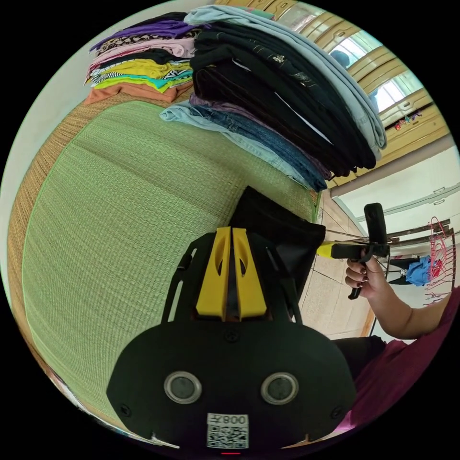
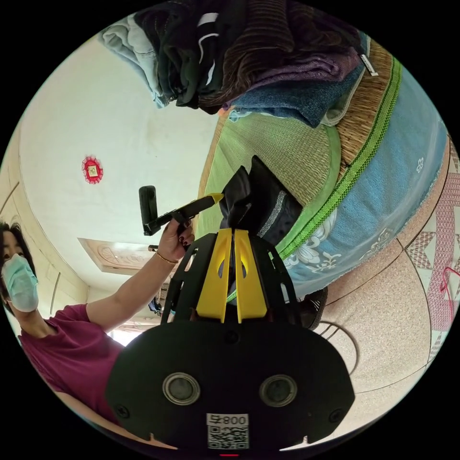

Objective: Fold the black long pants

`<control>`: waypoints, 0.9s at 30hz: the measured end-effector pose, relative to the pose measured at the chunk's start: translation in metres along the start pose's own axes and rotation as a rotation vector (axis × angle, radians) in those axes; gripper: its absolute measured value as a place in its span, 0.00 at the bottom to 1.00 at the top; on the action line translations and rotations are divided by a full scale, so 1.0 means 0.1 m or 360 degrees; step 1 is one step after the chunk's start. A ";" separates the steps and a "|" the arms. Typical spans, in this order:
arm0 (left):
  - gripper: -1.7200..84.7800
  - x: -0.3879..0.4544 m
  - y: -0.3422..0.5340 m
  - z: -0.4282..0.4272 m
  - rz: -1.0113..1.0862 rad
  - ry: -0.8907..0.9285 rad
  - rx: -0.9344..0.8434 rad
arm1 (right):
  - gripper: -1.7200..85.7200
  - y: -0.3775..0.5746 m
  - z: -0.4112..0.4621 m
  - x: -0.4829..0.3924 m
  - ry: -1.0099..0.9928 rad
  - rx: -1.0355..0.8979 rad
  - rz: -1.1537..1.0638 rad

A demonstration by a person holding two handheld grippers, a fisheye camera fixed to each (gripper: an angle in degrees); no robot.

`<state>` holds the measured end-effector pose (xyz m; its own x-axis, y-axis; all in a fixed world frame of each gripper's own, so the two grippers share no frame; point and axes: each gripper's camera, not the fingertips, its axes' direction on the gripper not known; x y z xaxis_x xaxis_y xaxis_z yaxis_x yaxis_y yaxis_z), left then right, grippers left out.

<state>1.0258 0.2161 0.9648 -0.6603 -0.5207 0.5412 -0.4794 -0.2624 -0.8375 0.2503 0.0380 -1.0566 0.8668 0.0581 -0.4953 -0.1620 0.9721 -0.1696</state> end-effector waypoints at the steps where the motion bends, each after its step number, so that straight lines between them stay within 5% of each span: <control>1: 0.03 0.00 -0.01 0.03 -0.0006 -0.0007 -0.0009 | 0.02 0.02 0.00 0.02 0.0004 0.0001 0.0001; 14: 0.02 0.24 -0.19 -0.04 0.0077 0.0091 0.0236 | 0.02 0.15 -0.29 -0.17 -0.0095 0.0058 -0.0156; 27: 0.02 0.13 -0.45 0.76 0.0007 0.0010 -0.0015 | 0.02 0.21 -0.24 0.23 0.0018 -0.0011 0.0101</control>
<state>1.0830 0.1592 1.0038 -0.6658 -0.5168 0.5381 -0.4818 -0.2528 -0.8390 0.2557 0.0539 -1.0922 0.8492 0.1168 -0.5150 -0.2197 0.9650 -0.1434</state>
